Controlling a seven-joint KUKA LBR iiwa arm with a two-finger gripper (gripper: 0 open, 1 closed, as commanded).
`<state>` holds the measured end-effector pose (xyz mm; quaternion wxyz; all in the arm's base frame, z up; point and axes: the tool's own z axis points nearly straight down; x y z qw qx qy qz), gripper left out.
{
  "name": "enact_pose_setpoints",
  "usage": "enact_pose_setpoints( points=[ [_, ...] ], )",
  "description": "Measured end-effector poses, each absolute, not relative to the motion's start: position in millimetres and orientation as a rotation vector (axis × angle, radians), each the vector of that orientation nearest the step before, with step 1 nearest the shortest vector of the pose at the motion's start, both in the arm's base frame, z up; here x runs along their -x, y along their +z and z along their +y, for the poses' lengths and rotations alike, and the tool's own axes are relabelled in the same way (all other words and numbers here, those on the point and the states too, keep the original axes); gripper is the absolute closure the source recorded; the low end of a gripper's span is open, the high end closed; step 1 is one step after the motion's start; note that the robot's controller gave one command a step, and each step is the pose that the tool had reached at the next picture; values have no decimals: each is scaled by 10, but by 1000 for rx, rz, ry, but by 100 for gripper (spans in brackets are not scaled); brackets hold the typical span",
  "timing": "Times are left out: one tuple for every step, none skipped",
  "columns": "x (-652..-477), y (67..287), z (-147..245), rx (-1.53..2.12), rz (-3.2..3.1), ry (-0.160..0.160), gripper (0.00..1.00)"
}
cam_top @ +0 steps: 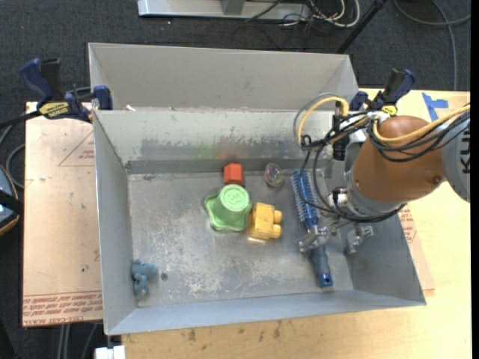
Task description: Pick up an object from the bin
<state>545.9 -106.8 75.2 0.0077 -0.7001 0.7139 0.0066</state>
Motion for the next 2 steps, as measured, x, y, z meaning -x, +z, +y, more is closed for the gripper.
enact_pose_setpoints(
  points=[
    [-5473,764,-1009,2196,2236,8,0],
    [-5478,769,-1057,2192,2244,-2,100]
  ],
)
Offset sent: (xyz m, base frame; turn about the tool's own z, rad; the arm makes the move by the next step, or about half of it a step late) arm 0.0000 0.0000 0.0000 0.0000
